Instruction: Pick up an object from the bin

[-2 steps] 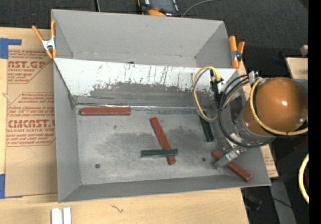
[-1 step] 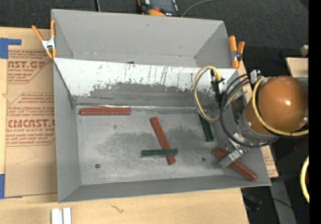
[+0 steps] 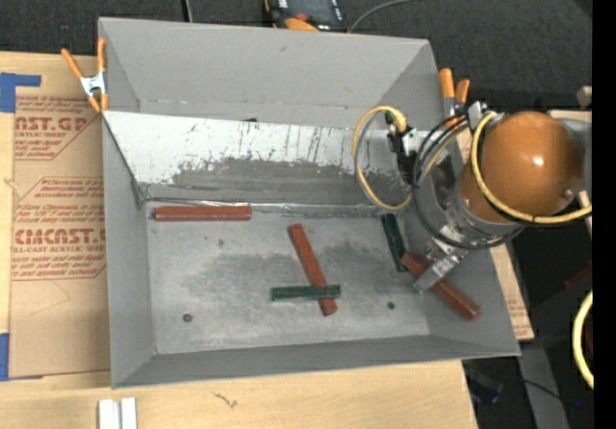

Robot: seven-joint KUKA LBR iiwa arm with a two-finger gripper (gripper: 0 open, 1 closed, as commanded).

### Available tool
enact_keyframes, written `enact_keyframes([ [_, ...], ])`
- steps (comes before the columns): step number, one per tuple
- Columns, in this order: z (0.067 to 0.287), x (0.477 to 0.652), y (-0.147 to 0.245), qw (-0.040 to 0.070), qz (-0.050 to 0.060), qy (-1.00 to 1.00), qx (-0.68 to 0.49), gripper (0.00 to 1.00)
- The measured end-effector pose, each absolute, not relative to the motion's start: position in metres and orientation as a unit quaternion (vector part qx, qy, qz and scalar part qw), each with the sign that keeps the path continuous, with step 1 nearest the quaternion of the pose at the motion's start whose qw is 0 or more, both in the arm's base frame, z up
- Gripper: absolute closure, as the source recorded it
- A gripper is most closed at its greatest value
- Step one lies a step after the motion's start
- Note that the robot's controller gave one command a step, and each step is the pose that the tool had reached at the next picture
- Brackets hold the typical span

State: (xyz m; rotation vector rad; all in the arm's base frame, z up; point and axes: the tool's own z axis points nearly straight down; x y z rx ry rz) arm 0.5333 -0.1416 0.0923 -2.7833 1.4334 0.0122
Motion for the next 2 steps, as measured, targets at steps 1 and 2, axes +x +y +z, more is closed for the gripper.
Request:
enact_keyframes([
  [1, 0.238, 0.520, -0.115, 0.002, -0.002, 0.468, -0.884, 1.00],
  [2, 0.167, 0.486, -0.096, 0.000, 0.005, 0.508, -0.861, 1.00],
])
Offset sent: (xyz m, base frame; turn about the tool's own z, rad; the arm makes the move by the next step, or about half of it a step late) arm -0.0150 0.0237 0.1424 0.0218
